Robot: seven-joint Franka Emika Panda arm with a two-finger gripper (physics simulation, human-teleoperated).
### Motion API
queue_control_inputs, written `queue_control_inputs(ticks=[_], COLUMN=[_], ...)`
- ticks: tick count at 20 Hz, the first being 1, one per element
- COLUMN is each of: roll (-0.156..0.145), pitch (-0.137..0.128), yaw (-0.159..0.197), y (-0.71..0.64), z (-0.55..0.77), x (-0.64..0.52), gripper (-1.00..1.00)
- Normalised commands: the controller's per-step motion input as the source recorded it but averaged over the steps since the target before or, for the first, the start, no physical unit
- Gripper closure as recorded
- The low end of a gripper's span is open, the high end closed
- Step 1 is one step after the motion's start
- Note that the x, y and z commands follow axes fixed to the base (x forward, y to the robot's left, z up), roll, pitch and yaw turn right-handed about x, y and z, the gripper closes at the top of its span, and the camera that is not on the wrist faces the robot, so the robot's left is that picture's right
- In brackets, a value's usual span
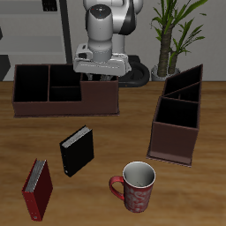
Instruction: Place the yellow book into the back desk caddy's right compartment
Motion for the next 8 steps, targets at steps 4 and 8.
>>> queue_control_inputs(ticks=[4,8], roll=[-0.033,-0.045], pitch=[-0.029,0.042], yaw=[0.037,-0.043], y=[-0.15,-0.26], z=[0.02,-0.05], x=[0.1,0.2], gripper=[-1.0,-1.0])
